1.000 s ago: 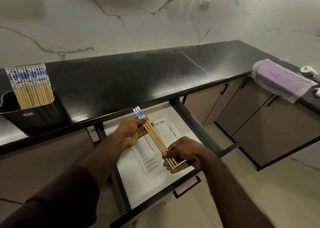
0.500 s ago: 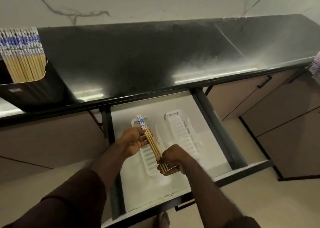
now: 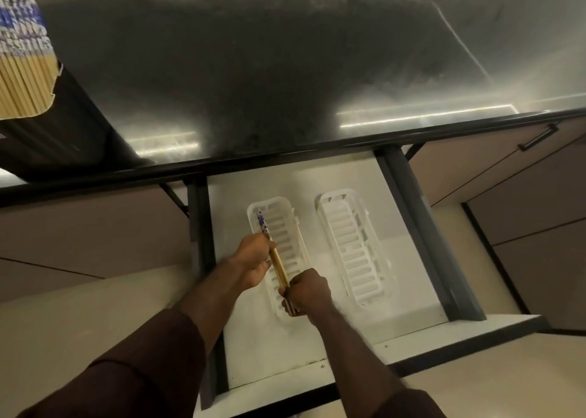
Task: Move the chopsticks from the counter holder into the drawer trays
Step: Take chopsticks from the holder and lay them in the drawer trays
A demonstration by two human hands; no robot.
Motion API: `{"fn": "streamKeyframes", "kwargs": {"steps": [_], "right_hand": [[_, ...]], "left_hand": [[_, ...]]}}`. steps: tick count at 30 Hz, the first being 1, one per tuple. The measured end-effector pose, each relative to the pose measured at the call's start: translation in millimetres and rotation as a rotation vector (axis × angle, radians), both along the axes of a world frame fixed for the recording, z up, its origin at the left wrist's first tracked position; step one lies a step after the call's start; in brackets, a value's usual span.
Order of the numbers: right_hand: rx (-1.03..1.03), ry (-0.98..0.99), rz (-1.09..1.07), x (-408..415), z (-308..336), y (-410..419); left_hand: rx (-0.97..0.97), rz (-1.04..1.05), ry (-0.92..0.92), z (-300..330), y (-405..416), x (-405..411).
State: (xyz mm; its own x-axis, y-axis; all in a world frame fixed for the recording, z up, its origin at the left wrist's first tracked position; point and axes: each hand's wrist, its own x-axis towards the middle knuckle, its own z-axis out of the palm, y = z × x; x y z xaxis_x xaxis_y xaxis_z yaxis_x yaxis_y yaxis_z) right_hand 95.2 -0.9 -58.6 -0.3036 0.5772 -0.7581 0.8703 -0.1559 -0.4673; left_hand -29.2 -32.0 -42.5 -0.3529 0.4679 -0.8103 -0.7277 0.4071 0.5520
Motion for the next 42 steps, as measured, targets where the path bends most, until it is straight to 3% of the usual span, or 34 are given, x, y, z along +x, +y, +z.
{"fn": "streamKeyframes", "kwargs": {"steps": [16,29,42], "right_hand": [[0.189,-0.211,0.342,-13,-31,-13],[0.426,-0.081,0.525,-4,-29,-15],[0.448,-0.046,0.524,5,-25,-17]], "left_hand": [[-0.044,-0.199,0.081,-23,7,13],[-0.032,-0.150,0.023,-25,9,12],[-0.008,-0.114,0.008,-24,4,19]]}}
